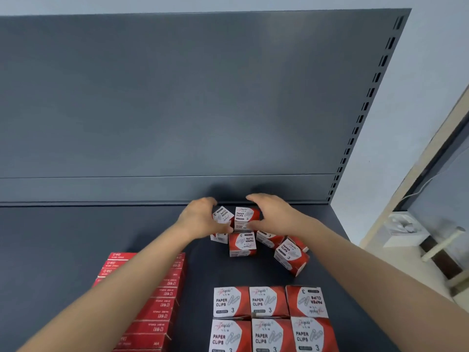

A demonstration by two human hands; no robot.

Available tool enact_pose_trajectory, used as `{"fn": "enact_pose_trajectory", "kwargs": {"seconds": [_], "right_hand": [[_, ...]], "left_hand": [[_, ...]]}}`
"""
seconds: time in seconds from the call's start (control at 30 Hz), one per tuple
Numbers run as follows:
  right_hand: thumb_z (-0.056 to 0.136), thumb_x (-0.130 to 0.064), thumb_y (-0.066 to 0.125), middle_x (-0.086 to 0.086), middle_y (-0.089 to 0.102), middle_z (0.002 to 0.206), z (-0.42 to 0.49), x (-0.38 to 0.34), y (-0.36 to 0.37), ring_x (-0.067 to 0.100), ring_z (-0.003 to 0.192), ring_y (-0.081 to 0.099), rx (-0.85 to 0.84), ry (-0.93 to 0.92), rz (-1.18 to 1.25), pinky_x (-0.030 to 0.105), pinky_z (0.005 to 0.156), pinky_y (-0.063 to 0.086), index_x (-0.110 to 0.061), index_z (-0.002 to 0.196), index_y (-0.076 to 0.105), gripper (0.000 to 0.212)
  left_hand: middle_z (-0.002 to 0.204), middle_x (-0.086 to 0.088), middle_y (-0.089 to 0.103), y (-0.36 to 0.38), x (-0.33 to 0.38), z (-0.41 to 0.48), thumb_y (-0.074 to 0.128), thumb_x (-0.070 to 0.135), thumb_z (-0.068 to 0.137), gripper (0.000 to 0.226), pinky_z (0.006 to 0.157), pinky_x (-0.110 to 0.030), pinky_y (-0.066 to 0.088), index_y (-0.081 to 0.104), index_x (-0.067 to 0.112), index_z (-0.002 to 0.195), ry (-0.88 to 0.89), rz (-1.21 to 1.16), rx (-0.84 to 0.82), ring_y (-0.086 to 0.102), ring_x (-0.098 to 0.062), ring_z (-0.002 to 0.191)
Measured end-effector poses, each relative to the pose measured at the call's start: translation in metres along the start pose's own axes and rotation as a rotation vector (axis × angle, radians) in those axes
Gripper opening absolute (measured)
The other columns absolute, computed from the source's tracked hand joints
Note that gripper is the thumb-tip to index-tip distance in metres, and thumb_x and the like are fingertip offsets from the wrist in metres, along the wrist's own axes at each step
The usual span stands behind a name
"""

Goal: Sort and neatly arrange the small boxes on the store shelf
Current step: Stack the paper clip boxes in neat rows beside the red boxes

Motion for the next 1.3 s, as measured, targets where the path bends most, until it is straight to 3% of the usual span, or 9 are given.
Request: {"fn": "enact_pose_trajectory", "kwargs": {"seconds": [0.1,0.17,0.33,0.5,0.6,0.73,0.97,1.2,1.3], "right_hand": [[0.082,-0.031,0.066,0.007,0.059,0.120,0.009,0.003,0.012,0.025,0.112,0.055,-0.053,-0.002,0.015,0.038,0.093,0.046,-0.012,0.122,0.052,0.047],[0.081,-0.031,0.067,0.003,0.062,0.112,0.009,0.005,0.012,0.021,0.102,0.058,-0.034,-0.009,0.035,0.039,0.086,0.050,-0.014,0.113,0.056,0.038],[0.078,-0.035,0.070,-0.005,0.062,0.112,-0.013,-0.006,-0.006,0.012,0.098,0.059,-0.006,-0.051,0.134,0.033,0.083,0.053,-0.020,0.111,0.055,0.040],[0.074,-0.037,0.072,-0.005,0.062,0.110,-0.037,-0.020,0.000,0.012,0.096,0.058,-0.111,-0.055,0.126,0.032,0.083,0.053,-0.021,0.107,0.056,0.040],[0.074,-0.040,0.072,-0.005,0.061,0.108,-0.043,-0.015,0.001,0.013,0.095,0.056,-0.092,-0.005,0.107,0.031,0.081,0.051,-0.022,0.104,0.054,0.039],[0.074,-0.040,0.072,-0.001,0.062,0.110,-0.053,-0.011,0.004,0.017,0.097,0.057,-0.095,0.037,0.108,0.037,0.084,0.052,-0.018,0.105,0.055,0.041],[0.077,-0.045,0.069,-0.002,0.062,0.109,-0.066,-0.007,0.011,0.011,0.090,0.056,-0.142,0.084,0.111,0.022,0.071,0.046,-0.022,0.095,0.051,0.034],[0.076,-0.045,0.069,0.000,0.060,0.119,-0.058,-0.021,0.015,0.015,0.102,0.058,-0.159,0.073,0.139,0.031,0.086,0.052,-0.018,0.115,0.056,0.048],[0.075,-0.042,0.072,-0.002,0.061,0.116,-0.051,-0.038,0.018,0.014,0.103,0.058,-0.185,-0.005,0.162,0.036,0.090,0.051,-0.019,0.110,0.057,0.044]], "left_hand": [[0.092,0.002,0.069,-0.004,0.000,0.000,0.078,0.035,0.067,0.036,0.067,-0.027,0.046,0.065,0.017,0.095,0.031,-0.023,0.055,0.060,-0.014,0.080],[0.083,0.004,0.068,-0.009,-0.003,-0.002,0.078,0.029,0.067,0.026,0.063,-0.025,0.045,0.065,0.019,0.088,0.032,-0.048,0.079,0.060,-0.013,0.075],[0.081,0.003,0.066,-0.030,-0.011,-0.017,0.076,0.026,0.069,0.032,0.055,-0.021,0.041,0.055,0.015,0.092,0.020,-0.132,0.122,0.057,-0.012,0.070],[0.099,0.002,0.060,-0.030,0.002,-0.040,0.067,0.029,0.077,0.049,0.073,-0.023,0.039,0.047,0.027,0.122,0.092,-0.057,-0.012,0.055,-0.013,0.083],[0.083,0.005,0.061,-0.021,0.008,-0.051,0.066,0.041,0.077,0.023,0.056,-0.023,0.039,0.058,0.021,0.087,0.079,0.021,-0.020,0.056,-0.009,0.073],[0.064,0.006,0.049,0.000,0.014,-0.058,0.060,0.045,0.082,0.037,0.045,-0.019,0.029,0.042,0.019,0.063,0.017,0.151,-0.038,0.047,-0.008,0.057],[0.055,-0.001,0.050,0.023,0.005,-0.063,0.042,0.040,0.094,0.034,0.043,-0.021,0.048,0.046,0.010,0.079,-0.026,0.241,-0.065,0.063,-0.014,0.044],[0.054,-0.008,0.064,0.042,-0.008,-0.064,0.049,0.035,0.093,0.033,0.053,-0.023,0.055,0.051,0.007,0.075,-0.094,0.141,-0.241,0.068,-0.015,0.051],[0.073,-0.016,0.073,0.043,-0.003,-0.066,0.044,0.023,0.094,0.028,0.053,-0.024,0.055,0.056,0.003,0.079,-0.079,0.045,-0.235,0.069,-0.016,0.055]]}}
Point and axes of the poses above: each hand's wrist, its own z-axis towards the middle knuckle, its own y-axis out of the palm, x = y × z, the point moved 8 cm from there along z, towards the middle knuckle
